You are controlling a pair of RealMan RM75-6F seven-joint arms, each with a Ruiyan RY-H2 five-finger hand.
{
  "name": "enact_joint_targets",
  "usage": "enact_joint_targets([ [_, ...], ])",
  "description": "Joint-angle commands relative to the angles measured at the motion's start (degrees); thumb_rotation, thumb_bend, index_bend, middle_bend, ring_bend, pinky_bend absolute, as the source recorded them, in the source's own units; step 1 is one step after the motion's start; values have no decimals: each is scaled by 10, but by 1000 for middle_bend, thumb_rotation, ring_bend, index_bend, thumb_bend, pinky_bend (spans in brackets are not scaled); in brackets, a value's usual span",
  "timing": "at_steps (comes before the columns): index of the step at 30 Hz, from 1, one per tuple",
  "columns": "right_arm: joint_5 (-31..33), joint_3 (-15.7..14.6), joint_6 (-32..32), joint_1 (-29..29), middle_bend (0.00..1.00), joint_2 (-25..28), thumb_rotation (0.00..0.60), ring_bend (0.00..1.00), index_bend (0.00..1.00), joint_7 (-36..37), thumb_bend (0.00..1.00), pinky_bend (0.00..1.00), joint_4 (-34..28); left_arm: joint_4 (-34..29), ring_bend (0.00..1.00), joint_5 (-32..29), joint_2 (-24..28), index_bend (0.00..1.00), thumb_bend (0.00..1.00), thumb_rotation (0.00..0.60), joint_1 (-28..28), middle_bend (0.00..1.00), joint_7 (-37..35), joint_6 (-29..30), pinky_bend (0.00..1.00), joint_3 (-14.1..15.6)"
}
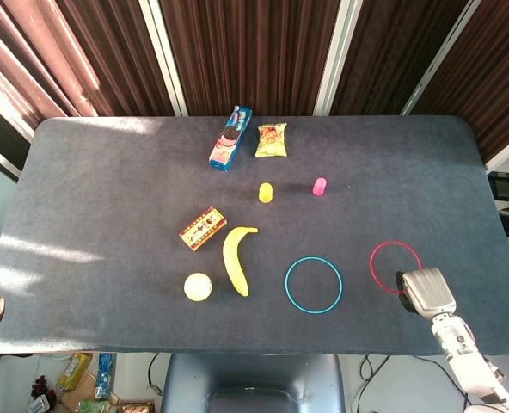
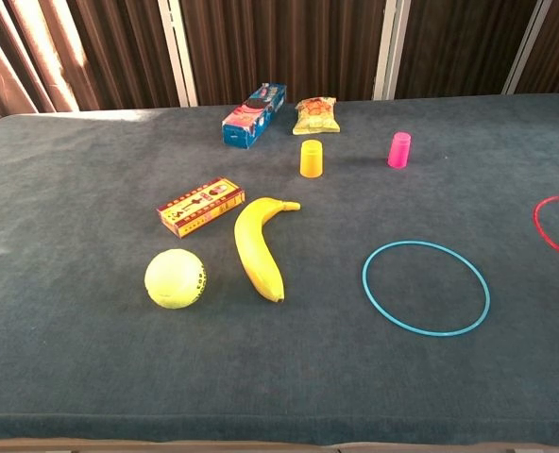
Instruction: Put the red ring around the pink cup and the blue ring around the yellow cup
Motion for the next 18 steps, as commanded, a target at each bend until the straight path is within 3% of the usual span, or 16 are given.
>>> enact_joint_targets([
  [1,-10,26,16,16,860,5,600,1000,898,8,612,962,-11,0,0,0,0,139,430,600,0,0,1,-1,131,0],
  [8,53,101,-68,98,860,-1,600,1000,902,31,612,962,-5,-4,0,4,-1,139,430,600,-1,0,8,0,131,2],
  [13,116,142,-139,171,860,-51,600,1000,902,17,612,962,65,-5,0,3,-1,139,430,600,0,0,13,1,132,2],
  [18,157,158,-201,235,860,-110,600,1000,902,16,612,962,159,-3,0,2,-1,139,430,600,1,0,18,3,132,2],
])
